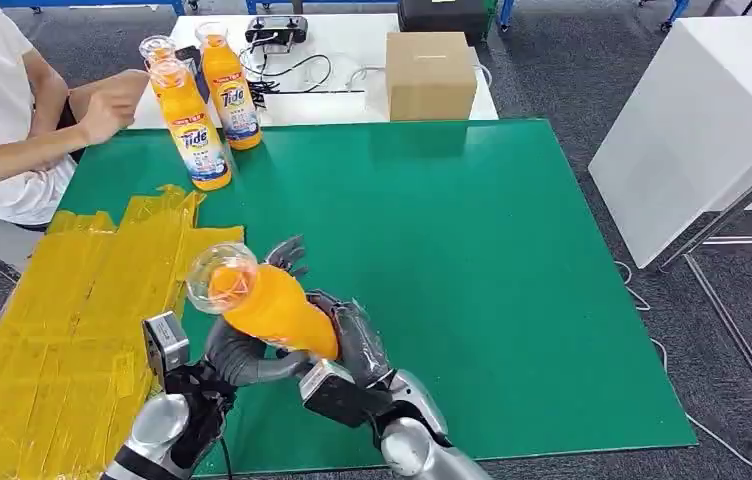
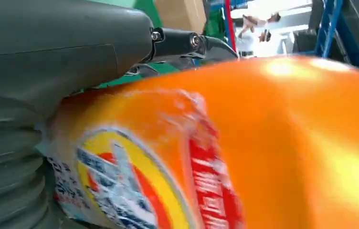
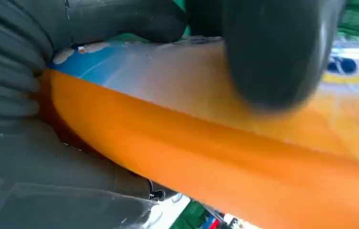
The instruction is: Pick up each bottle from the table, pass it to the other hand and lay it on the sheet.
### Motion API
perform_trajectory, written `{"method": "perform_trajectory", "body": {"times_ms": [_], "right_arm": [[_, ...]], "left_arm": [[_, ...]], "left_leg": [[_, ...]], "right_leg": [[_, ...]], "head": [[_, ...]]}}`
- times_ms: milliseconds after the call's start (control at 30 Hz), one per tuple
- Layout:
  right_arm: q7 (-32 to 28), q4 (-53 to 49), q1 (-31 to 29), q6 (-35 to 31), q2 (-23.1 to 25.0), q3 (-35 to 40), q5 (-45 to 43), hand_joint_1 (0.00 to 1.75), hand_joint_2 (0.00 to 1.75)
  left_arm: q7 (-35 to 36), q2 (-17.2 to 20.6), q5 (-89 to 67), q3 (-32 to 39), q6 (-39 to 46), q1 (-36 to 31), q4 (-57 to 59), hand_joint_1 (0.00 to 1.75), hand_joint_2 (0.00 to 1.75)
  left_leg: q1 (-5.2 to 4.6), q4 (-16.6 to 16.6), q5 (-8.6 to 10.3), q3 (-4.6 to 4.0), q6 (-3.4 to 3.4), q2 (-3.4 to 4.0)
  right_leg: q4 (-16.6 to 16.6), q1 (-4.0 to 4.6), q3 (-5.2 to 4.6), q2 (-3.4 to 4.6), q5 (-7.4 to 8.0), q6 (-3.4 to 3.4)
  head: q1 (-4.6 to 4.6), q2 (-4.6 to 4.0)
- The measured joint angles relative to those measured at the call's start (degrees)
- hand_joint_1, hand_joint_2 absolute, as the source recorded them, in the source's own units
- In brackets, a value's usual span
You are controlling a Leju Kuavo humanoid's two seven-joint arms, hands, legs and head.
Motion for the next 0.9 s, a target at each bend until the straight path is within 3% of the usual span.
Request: {"method": "perform_trajectory", "body": {"times_ms": [167,200,333,367,900], "right_arm": [[1.2,3.3,-2.6,-1.1,-0.1,1.9,2.9,1.48,1.75],[1.3,3.7,-2.9,-1.2,-0.1,2.0,3.0,1.5,1.75],[1.4,4.8,-3.7,-1.6,-0.1,2.8,3.2,1.5,1.75],[1.6,5.0,-3.9,-1.6,-0.1,2.8,3.2,1.48,1.75],[2.3,6.5,-4.3,-2.2,0.1,3.4,3.4,1.55,1.75]], "left_arm": [[0.0,0.0,-0.4,0.9,1.7,0.6,0.7,0.0,1.75],[0.0,0.0,-0.4,1.0,1.9,0.7,0.7,0.93,1.75],[0.0,0.0,0.0,1.4,2.6,1.0,0.9,0.93,1.75],[0.0,-0.1,0.3,1.6,3.3,1.1,0.9,1.75,1.75],[0.2,-2.0,4.3,2.4,7.2,2.4,0.9,1.75,1.75]], "left_leg": [[-0.01,0.0,0.01,0.01,0.0,-0.02],[-0.01,0.0,0.01,0.0,0.0,-0.02],[-0.02,0.0,0.01,0.0,0.0,-0.02],[-0.02,0.0,0.01,-0.01,0.0,-0.02],[-0.01,0.0,0.0,-0.01,0.0,0.01]], "right_leg": [[0.0,-0.01,0.01,0.0,0.0,0.0],[0.0,-0.01,0.0,0.0,0.0,0.0],[0.0,-0.02,-0.02,0.0,0.0,0.0],[0.0,-0.02,-0.02,0.0,0.0,0.0],[0.0,-0.01,-0.04,0.0,0.0,0.0]], "head": [[0.0,0.0],[0.0,0.0],[-0.02,0.0],[0.0,0.0],[-0.02,0.0]]}}
